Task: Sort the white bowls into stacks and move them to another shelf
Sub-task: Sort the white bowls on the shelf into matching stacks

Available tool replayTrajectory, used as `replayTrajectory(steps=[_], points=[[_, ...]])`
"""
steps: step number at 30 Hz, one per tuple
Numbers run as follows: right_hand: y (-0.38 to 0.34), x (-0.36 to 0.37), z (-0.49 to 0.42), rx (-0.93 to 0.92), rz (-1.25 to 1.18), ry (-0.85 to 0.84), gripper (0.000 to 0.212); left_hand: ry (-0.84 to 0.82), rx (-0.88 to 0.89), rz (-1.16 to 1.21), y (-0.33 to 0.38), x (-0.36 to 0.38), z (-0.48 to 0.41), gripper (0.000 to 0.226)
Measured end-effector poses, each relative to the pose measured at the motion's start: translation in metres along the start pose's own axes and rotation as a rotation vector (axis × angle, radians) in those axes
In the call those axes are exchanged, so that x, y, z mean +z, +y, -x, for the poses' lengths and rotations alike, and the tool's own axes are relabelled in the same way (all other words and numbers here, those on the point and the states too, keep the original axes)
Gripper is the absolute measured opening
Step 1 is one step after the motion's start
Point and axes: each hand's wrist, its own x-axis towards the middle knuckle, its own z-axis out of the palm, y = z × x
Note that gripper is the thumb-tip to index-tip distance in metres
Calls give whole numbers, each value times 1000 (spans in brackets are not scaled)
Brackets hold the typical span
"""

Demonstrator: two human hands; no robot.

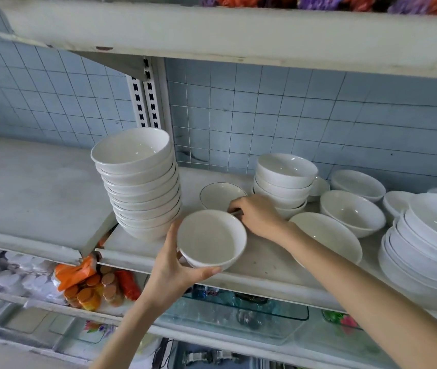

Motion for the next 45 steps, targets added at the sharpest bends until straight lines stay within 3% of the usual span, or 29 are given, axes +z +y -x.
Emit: replayTrajectory(steps=[18, 27, 32, 37, 42, 45], points=[[-9, 1, -11, 123, -449, 218, 5, -2, -14, 0, -3, -1, 1, 101], [-27, -34, 3, 14, -663, 414, 4, -32, -53, 26, -3, 4, 0, 105], [-27, -58, 25, -66, -695, 479, 19, -58, -108, 17, -11, 7, -12, 105], [-27, -74, 60, -76, -748, 502, 17, -96, -125, -63, -9, 14, -27, 100], [-28, -76, 98, -43, -807, 498, 6, -22, -66, -176, 0, 32, -25, 111], [-32, -74, 122, -2, -786, 485, 8, -17, -31, -297, 10, 38, -11, 98]])
